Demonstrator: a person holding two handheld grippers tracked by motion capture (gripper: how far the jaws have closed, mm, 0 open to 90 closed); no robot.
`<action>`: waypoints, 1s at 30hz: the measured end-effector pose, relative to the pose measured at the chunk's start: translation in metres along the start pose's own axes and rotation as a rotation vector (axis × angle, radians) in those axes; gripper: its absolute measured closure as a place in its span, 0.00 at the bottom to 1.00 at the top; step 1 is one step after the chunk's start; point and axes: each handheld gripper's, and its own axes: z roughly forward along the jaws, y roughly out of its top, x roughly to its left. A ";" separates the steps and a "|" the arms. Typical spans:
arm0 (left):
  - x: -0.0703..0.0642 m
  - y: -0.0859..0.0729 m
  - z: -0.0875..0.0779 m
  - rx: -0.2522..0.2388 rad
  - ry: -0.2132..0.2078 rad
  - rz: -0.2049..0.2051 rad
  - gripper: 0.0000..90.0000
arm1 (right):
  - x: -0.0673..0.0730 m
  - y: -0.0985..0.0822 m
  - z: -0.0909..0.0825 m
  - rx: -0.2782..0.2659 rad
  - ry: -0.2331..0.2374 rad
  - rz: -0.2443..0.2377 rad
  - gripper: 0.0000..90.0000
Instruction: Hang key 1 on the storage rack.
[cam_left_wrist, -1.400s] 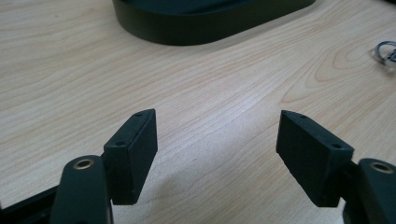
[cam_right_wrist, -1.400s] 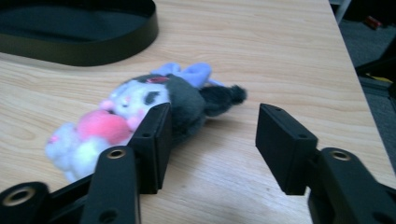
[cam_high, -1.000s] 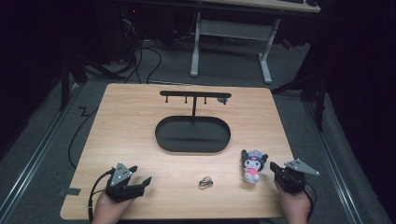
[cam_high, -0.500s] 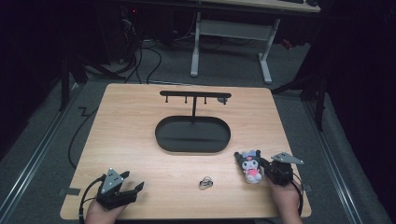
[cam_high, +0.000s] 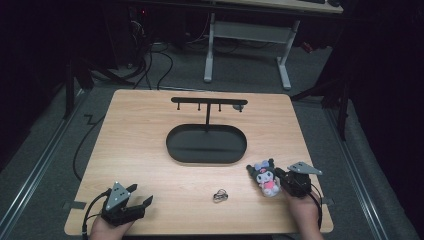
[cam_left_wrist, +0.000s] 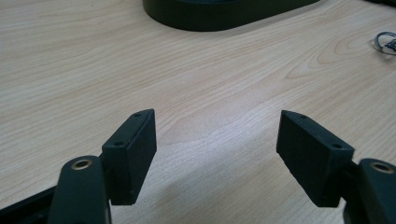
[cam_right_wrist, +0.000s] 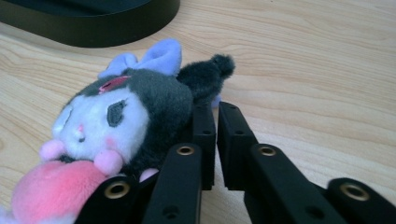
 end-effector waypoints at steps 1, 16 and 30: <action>0.000 0.000 0.000 -0.003 -0.001 0.000 0.32 | 0.000 -0.001 -0.001 0.002 0.000 0.008 0.94; -0.008 0.018 0.016 -0.032 -0.043 0.061 0.33 | -0.004 -0.013 -0.022 -0.009 -0.054 0.060 0.87; -0.007 0.022 0.026 -0.029 -0.104 0.072 0.35 | 0.011 -0.011 -0.034 0.163 -0.057 0.021 0.72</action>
